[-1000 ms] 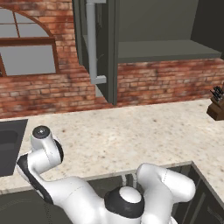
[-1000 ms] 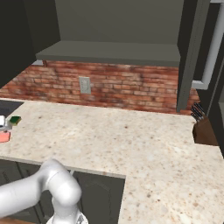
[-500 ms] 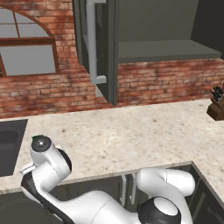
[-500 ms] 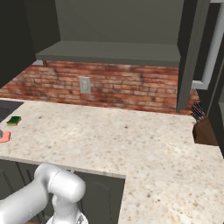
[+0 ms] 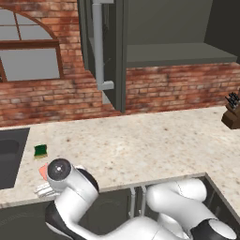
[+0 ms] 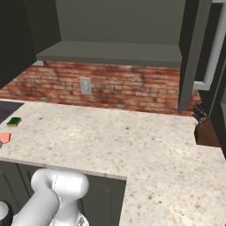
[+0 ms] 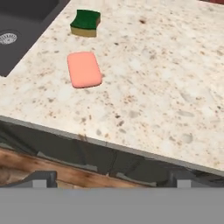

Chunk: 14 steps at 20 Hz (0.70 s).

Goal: Locate and retrieve the sponge and bar soap from the cabinet. Place them next to the sink.

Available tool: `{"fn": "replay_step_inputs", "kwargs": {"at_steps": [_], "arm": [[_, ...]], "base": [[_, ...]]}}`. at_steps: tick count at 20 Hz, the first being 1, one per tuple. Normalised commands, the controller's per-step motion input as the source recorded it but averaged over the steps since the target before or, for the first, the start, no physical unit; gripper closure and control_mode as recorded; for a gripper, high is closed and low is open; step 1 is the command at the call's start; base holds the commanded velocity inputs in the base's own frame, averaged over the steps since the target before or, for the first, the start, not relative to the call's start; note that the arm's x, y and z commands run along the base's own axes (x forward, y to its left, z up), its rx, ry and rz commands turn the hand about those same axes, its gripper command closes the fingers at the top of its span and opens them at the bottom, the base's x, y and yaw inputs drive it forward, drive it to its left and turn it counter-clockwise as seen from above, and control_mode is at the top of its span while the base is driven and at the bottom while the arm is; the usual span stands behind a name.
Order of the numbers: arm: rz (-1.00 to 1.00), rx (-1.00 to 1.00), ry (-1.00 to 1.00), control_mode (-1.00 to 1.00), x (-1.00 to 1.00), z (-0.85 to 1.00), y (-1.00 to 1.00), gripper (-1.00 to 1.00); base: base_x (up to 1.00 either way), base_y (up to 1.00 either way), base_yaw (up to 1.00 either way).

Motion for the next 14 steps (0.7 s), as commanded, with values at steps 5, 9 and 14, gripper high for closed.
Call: {"fn": "replay_step_inputs", "kwargs": {"at_steps": [5, 9, 14], "arm": [[-0.03, 0.00, -0.12, -1.00, -0.31, 0.27, -0.51, -1.00], [0.03, 0.00, -0.12, -1.00, -0.18, 0.25, -0.53, -1.00], [0.08, 0.08, -0.05, -1.00, -0.04, 0.43, -0.61, -1.00]], "base": [[0.00, 0.00, 0.00], [0.00, 0.00, 0.00], [0.00, 0.00, 0.00]]}}
